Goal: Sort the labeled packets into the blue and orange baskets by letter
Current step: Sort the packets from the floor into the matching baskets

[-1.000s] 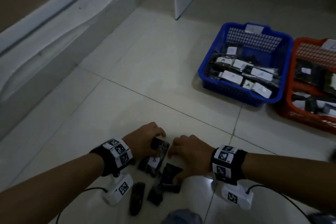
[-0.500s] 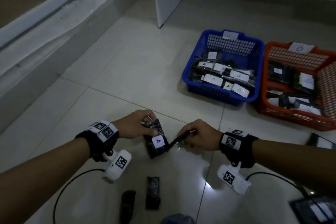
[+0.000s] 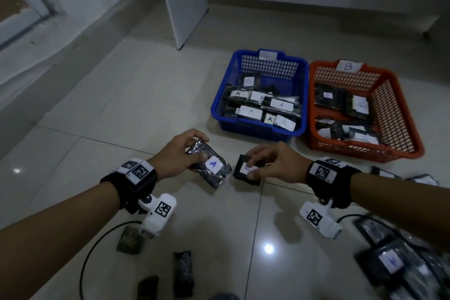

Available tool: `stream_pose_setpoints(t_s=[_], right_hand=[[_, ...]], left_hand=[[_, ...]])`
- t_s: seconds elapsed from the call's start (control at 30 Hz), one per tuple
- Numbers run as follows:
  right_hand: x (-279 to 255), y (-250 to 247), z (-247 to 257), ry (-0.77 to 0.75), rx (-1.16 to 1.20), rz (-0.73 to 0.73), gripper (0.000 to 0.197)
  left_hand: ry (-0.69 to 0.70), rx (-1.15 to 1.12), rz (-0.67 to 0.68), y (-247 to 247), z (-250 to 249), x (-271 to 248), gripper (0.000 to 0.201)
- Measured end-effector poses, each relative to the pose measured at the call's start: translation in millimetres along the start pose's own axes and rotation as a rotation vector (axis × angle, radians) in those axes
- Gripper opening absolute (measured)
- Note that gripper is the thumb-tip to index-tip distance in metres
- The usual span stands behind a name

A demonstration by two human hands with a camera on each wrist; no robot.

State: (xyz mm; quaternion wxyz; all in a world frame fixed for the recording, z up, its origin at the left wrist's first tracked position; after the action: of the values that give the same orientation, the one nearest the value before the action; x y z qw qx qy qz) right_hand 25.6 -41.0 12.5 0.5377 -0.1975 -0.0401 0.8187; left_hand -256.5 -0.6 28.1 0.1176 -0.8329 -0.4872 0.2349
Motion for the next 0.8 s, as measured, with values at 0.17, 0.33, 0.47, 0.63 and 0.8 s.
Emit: stream_pose_setpoints(t_s=[0.17, 0.33, 0.47, 0.63, 0.8], right_hand=[[1, -15, 2, -0.040, 0.034, -0.090, 0.022], [8, -33, 14, -0.060, 0.196, -0.263, 0.040], [16, -57, 25, -0.098, 0.267, -0.438, 0.040], [26, -85, 30, -0.074, 0.219, -0.672, 0.012], [36, -97, 10, 0.008, 0.006, -0.721, 0.037]], left_hand=[[0.020, -0.013, -0.189, 7, -13, 13, 0.035], [0.063, -0.029, -0.283, 2, -26, 33, 0.042], [0.130, -0.079, -0.335, 5, -45, 58, 0.041], [0.155, -0.099, -0.371, 13, -65, 96, 0.040], [0.079, 0.251, -0.386, 20, -60, 130, 0.050]])
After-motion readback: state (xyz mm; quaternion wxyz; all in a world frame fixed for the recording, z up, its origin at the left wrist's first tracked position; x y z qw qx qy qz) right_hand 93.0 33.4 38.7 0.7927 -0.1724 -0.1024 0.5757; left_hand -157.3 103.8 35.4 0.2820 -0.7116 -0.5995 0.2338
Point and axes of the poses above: each hand's wrist, its own x-axis towards the middle knuckle, its own y-axis out of the palm, z = x × y, the point moved 1 cm from there along x, towards the middle knuckle, and after that the axes turned 8 degrees about x, right-handed, at the moved point
